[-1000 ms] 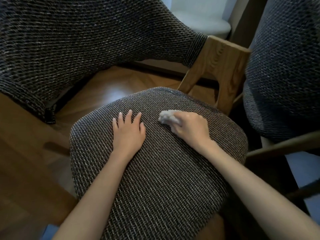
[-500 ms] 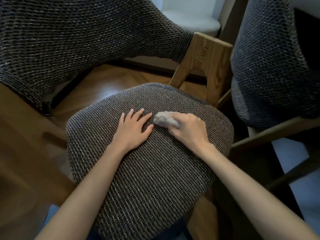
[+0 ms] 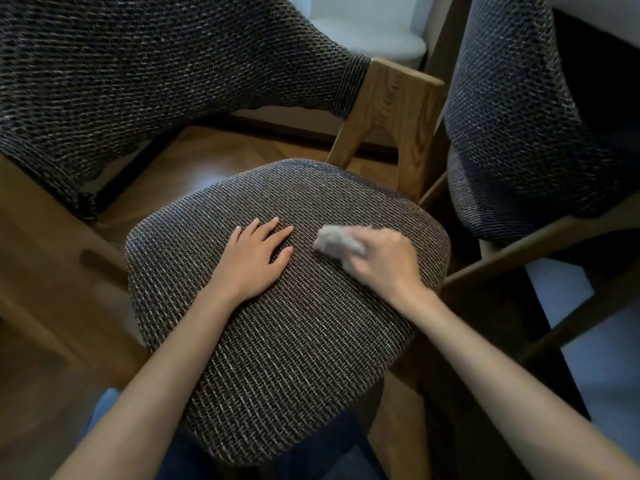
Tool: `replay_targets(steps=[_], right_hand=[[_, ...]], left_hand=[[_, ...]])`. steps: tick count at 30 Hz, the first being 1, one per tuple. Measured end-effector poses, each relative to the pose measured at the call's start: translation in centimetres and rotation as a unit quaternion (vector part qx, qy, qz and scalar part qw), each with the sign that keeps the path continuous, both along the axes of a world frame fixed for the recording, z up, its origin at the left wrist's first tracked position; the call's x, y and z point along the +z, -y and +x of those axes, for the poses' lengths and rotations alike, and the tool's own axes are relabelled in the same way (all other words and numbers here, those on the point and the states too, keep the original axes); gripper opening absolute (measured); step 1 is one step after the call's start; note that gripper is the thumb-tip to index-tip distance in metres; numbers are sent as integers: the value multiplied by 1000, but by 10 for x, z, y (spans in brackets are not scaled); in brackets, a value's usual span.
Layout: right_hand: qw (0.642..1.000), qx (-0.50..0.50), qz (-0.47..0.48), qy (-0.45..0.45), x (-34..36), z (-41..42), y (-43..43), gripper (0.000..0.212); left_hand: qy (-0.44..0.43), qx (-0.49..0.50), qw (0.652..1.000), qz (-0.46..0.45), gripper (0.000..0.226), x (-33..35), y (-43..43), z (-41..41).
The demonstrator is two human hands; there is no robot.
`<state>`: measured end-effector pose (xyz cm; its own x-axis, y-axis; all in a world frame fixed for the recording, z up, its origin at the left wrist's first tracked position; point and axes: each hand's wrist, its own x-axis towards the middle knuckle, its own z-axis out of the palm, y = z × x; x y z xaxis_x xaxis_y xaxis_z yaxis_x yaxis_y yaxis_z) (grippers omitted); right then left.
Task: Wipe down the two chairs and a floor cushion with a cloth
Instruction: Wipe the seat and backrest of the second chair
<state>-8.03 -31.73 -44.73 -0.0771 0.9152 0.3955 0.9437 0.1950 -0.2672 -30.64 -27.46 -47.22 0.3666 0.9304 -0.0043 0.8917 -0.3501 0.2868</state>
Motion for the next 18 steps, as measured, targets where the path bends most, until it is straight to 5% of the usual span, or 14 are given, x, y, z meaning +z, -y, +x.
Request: replay_targets(steps=[3, 7, 10, 18], right_hand=[[999, 44, 30, 7, 1, 12, 10, 21], [989, -143, 23, 26, 11, 76, -39, 28], [975, -219, 25, -40, 12, 92, -47, 30], [995, 22, 87, -38, -11, 9, 63, 26]], left_hand=[[-2, 0, 1000, 1, 52, 1, 1, 0], [-4, -3, 1000, 3, 52, 2, 10, -2], [-5, 1, 1000, 4, 52, 2, 17, -3], [-9, 7, 1000, 5, 51, 4, 19, -1]])
